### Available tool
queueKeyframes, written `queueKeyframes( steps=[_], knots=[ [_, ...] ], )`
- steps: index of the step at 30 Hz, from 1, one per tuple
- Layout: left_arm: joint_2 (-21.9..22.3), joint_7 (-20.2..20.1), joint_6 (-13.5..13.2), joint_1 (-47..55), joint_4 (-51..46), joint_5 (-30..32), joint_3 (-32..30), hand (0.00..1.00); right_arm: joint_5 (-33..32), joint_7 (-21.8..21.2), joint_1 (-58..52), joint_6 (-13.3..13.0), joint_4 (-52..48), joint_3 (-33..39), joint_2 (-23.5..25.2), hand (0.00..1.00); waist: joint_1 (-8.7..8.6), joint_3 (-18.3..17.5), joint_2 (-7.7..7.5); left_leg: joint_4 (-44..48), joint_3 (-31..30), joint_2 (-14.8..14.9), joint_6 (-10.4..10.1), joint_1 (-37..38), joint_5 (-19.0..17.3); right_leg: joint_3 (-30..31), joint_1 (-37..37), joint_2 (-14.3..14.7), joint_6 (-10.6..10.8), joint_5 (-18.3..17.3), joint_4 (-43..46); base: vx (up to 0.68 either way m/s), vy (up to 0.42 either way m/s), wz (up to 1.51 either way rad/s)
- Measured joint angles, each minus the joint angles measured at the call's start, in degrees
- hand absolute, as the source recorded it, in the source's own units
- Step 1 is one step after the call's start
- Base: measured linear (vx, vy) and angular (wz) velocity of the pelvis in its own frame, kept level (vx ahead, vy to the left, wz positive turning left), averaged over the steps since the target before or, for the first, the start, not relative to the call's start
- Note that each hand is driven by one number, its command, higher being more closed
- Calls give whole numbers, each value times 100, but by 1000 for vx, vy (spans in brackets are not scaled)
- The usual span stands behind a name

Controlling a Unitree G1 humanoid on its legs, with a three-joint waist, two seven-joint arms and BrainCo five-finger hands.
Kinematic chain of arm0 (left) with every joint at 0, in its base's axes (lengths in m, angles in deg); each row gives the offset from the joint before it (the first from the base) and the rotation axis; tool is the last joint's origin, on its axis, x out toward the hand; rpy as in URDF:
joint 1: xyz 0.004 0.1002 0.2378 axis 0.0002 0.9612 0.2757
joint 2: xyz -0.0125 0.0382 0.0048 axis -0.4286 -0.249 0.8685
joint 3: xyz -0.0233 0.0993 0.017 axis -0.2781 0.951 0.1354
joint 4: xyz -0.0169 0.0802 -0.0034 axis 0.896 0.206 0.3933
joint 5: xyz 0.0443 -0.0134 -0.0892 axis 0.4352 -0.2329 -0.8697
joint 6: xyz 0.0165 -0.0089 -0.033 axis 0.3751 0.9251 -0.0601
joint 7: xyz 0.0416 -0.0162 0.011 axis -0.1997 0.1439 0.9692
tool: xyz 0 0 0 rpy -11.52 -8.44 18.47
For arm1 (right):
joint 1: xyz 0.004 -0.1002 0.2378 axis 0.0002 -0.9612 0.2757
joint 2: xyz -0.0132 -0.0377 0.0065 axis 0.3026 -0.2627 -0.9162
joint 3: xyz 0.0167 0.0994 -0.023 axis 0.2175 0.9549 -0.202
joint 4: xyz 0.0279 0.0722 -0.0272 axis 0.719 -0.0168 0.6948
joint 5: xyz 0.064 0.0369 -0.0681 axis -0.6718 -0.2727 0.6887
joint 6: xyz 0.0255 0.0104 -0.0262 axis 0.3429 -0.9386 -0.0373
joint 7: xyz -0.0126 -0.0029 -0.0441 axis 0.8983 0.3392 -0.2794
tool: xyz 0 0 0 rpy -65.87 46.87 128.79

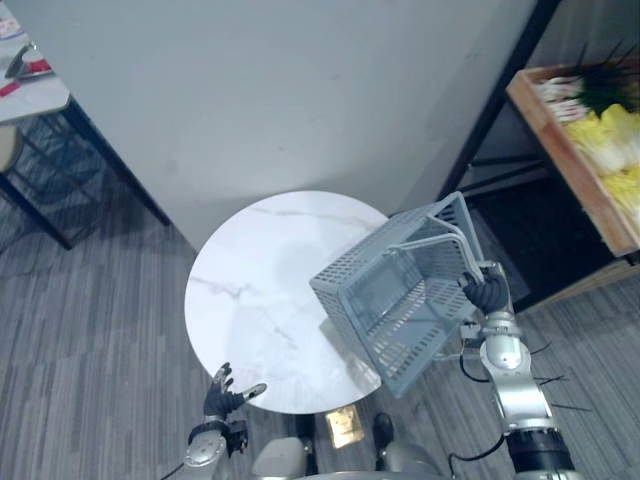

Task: Pick vegetable in the basket

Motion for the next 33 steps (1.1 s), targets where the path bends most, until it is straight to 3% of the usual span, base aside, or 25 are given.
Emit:
queueKeyframes(
  steps=[7,8,9,10,11,12,14,16,17,18,21,22,23,24,25,26,28,29,30,33],
  knots=[
    [18,38,28,345,-115,-58,-353,0,-925,-116,-352,-240,-513,-12,444,100,-88,-31,-174,69,642,-15,7,-59,-51,602,-448,8,129,186,224,-60,13,-48],
    [-4,50,32,237,-166,-118,-408,0,-1058,-115,-444,-247,-699,-9,494,100,-124,2,-240,405,653,-96,138,-338,-138,600,-622,-42,163,280,342,-58,31,-6],
    [6,53,35,168,-279,-124,-422,0,-1173,-144,-465,-258,-770,-6,473,100,-117,-3,-184,760,662,63,326,-658,-218,609,-622,-65,433,442,146,-75,26,-4],
    [41,51,27,108,-324,-125,-451,0,-1194,-169,-429,-265,-768,-2,447,100,-100,44,-88,839,708,186,430,-753,-306,463,-764,-24,288,305,586,-86,32,0],
    [57,53,3,24,-382,-125,-507,0,-1288,-218,-440,-270,-766,-7,440,100,-110,103,31,959,636,321,455,-843,-319,130,-993,44,-54,-201,1725,-87,11,16],
    [59,49,-9,20,-473,-123,-600,0,-1386,-270,-586,-286,-767,-35,469,100,-71,100,42,1012,541,363,477,-833,-315,-113,-839,-39,68,-836,2899,-72,1,26],
    [30,53,-10,87,-570,-124,-651,0,-1406,-338,-644,-332,-767,-35,486,100,-29,48,-39,1078,404,262,468,-913,-321,-66,-425,-172,357,-1266,3560,-94,-34,33],
    [69,59,-14,123,-613,-124,-639,0,-1516,-326,-637,-430,-766,-28,478,100,98,-53,-89,1249,406,207,458,-1226,-293,70,-32,-196,435,-1467,3510,-159,-67,14],
    [119,74,-15,130,-619,-127,-638,0,-1576,-325,-629,-461,-763,-40,478,100,223,-111,-96,1381,415,200,430,-1506,-193,108,229,-174,307,-1564,2927,-226,-122,-4],
    [179,110,-19,142,-631,-133,-638,0,-1629,-327,-580,-466,-734,-55,471,100,251,-124,-68,1476,409,224,437,-1723,-71,57,373,-165,40,-1785,2348,-260,-147,1],
    [441,158,-17,209,-676,-136,-526,0,-1914,-311,-549,-473,-529,-49,331,100,187,-130,185,1185,136,383,256,-2080,556,-211,412,112,-124,-2129,1585,-249,-118,24],
    [479,159,-13,239,-678,-136,-428,0,-1976,-301,-564,-472,-420,-17,285,100,156,-114,301,1095,21,457,241,-2051,611,-259,399,242,-130,-2125,1677,-407,-176,47],
    [461,155,-14,350,-713,-136,-189,0,-2073,-237,-622,-456,-200,5,264,100,150,-118,364,797,-164,466,-104,-1889,350,-405,393,337,-232,-2089,1827,-352,-127,55],
    [445,144,-5,307,-670,-135,-36,0,-2093,-217,-635,-448,-31,49,275,100,122,-101,203,924,-73,340,-322,-1973,-248,-562,276,144,-441,-2000,1771,-349,-112,53],
    [449,143,-3,273,-673,-134,34,0,-2092,-226,-642,-447,11,126,283,100,66,-71,137,1208,-99,279,-163,-2080,-224,-614,192,63,-463,-1939,1786,-333,-115,55],
    [450,99,-7,267,-681,-127,80,0,-2096,-218,-642,-448,26,241,335,100,31,-96,175,1920,-165,165,-64,-2208,-185,-689,40,-90,-477,-1798,1771,-318,-127,29],
    [452,38,-18,428,-741,-126,66,0,-2222,-215,-650,-447,26,292,336,100,-60,-123,258,2848,-361,212,-170,-2039,-338,-628,-101,-82,-510,-1557,1620,-262,-88,0],
    [454,34,-26,510,-764,-130,55,0,-2281,-215,-650,-447,33,317,367,100,-88,-96,333,2980,-569,244,-350,-1620,-836,-540,-128,-23,-534,-1451,1572,-177,-11,-22],
    [451,35,-30,553,-790,-131,49,0,-2293,-215,-646,-448,34,346,404,100,-89,-117,373,2747,-754,259,-453,-1233,-1144,-501,-211,40,-535,-1379,1581,-147,4,-20],
    [450,32,-45,571,-842,-121,88,0,-2295,-219,-653,-463,70,397,436,100,-116,-167,450,1709,-814,367,-470,-755,-1160,-462,-308,214,-526,-1186,1448,-143,52,-18]
  ],
)
